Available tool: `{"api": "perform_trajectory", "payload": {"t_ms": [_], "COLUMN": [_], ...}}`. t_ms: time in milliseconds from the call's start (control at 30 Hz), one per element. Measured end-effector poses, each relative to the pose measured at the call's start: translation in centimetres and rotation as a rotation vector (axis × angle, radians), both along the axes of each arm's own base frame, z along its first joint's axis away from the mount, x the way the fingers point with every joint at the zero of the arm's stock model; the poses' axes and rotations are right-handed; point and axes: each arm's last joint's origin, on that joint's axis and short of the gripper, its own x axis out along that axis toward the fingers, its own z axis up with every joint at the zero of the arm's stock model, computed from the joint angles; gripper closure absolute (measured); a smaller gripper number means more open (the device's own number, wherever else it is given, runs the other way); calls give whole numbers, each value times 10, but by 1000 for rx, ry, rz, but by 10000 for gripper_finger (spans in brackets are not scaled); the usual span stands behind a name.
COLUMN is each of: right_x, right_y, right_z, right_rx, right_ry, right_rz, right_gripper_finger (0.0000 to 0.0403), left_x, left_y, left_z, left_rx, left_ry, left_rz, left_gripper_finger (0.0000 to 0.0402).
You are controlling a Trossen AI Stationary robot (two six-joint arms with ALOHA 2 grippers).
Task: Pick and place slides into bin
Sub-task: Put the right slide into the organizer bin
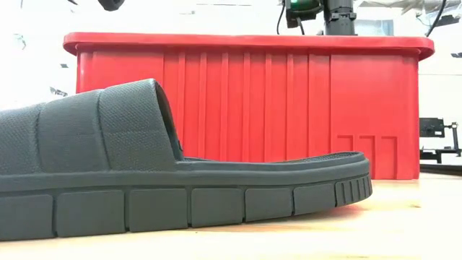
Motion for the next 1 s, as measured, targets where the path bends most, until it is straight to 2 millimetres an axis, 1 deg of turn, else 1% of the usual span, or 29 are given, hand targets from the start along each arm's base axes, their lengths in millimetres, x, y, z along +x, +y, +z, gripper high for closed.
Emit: {"api": "perform_trajectory", "payload": {"t_ms": [267,533,1000], "right_x": [-5,-5,-8], "right_y": [0,-3,-1], "right_z": [3,9,9], "right_rx": [-40,-18,11], "right_ry": [33,14,36], "right_rz": [-38,-37,-63], "right_gripper_finger": [403,403,403], "left_x": [0,0,0], "left_y": [0,0,0], "left_z": [-1,-1,-2], "left_rx": [2,6,10], "left_ry": [6,12,21], "left_rz": [0,0,-1], "left_gripper_finger": [184,184,184]}}
